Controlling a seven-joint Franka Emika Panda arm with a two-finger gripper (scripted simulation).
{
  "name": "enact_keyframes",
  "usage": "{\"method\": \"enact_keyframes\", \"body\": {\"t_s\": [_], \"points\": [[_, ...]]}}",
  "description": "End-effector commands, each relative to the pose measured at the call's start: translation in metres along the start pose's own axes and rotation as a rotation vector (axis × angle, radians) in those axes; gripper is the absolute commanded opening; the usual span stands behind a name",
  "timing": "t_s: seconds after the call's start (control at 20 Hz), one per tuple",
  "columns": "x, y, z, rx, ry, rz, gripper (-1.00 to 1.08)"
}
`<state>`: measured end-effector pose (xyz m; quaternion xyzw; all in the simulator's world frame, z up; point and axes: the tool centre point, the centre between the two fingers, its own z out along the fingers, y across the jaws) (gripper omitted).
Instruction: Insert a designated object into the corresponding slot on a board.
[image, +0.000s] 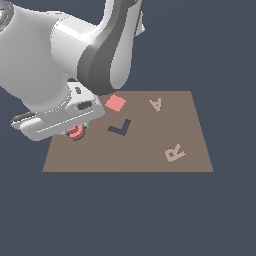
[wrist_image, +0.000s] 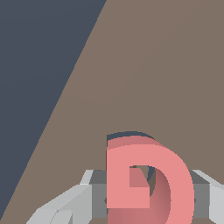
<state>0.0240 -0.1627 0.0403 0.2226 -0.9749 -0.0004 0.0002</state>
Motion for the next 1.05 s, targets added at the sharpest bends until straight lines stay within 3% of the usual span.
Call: {"method": "enact_keyframes", "body": {"t_s": [0.0,0.5,0.55,1.0], "points": [[0.0,-0.001,0.0,0.0,0.0,0.015,-1.0],[0.001,-0.001,0.01,0.0,-0.001,0.018,-1.0],[0.001,-0.001,0.01,0.0,-0.001,0.018,1.0],[0.001,-0.001,0.01,0.0,-0.001,0.018,1.0]]}}
